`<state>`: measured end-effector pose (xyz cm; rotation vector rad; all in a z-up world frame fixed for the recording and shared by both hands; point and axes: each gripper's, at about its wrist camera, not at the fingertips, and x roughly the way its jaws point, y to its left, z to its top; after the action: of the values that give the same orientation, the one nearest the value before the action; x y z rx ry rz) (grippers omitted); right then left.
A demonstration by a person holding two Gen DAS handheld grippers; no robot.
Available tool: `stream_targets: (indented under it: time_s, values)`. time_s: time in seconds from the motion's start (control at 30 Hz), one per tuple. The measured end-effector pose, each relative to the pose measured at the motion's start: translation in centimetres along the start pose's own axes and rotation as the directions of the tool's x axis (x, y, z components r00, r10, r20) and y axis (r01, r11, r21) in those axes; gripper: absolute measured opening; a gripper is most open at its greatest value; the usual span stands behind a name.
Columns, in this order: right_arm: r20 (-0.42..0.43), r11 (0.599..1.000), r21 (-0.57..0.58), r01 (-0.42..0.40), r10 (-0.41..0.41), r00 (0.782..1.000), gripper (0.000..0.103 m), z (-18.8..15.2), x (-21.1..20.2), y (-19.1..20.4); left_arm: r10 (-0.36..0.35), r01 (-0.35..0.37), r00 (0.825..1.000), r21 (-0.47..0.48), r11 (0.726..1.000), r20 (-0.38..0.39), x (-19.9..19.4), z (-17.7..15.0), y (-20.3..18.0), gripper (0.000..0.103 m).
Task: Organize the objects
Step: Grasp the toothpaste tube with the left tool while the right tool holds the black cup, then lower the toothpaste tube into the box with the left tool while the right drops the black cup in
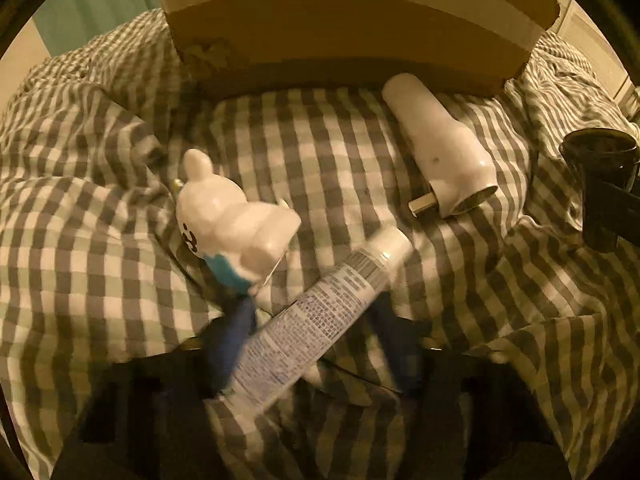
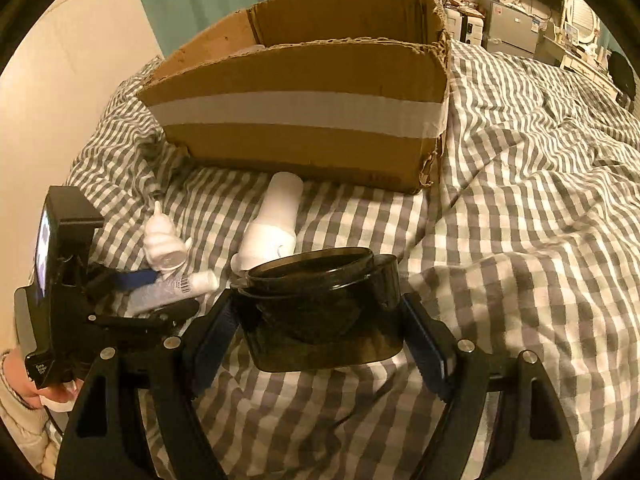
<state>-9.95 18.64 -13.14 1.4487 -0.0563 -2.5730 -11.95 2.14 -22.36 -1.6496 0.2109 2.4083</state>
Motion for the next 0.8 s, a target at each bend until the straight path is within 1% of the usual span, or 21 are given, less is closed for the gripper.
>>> stream_targets:
  time_s: [0.03,0.1,0.2,0.3,0.4,0.57,0.7,0.8]
  values:
    - [0.003,1.000,-0.002,-0.002,0.002,1.000,0.079,-0.1,-0.1,0.0,0.003,-0.003,1.000,0.003,1.000,0.005,-0.1,-0.1,-0.1,0.046]
    - [0.007,1.000,-0.003,-0.003,0.003,1.000,0.079,-0.3,-0.2,0.0,0.005,-0.005,1.000,0.009,1.000,0.015,-0.6,-0.2,-0.3,0.033]
    - [0.015,1.000,-0.009,0.003,-0.003,1.000,0.079,-0.5,-0.6,0.3,-0.008,0.008,0.999,0.011,1.000,0.031,-1.3,-0.6,-0.6,0.023]
    - [0.021,1.000,-0.014,0.013,-0.013,1.000,0.079,-0.9,-1.3,0.7,-0.025,0.024,0.998,0.030,0.999,0.059,-2.7,-1.1,-1.2,0.020]
    - [0.033,1.000,-0.016,0.003,-0.002,0.999,0.079,-1.3,-2.4,1.0,-0.042,0.039,0.996,0.039,0.998,0.084,-4.0,-1.7,-1.7,0.019]
    - [0.061,0.999,-0.031,0.017,-0.015,0.998,0.079,-2.0,-4.6,1.8,-0.062,0.059,0.990,0.027,0.998,0.126,-6.0,-1.9,-1.3,0.019]
    - [0.084,0.998,-0.047,0.033,-0.029,0.996,0.079,-2.5,-6.2,2.5,-0.066,0.063,0.980,0.021,0.998,0.189,-8.6,-2.0,-1.0,0.018]
    - [0.112,0.998,-0.052,0.038,-0.032,0.993,0.079,-2.6,-7.7,3.3,-0.076,0.075,0.969,0.010,0.997,0.236,-10.9,-2.2,-0.5,0.018]
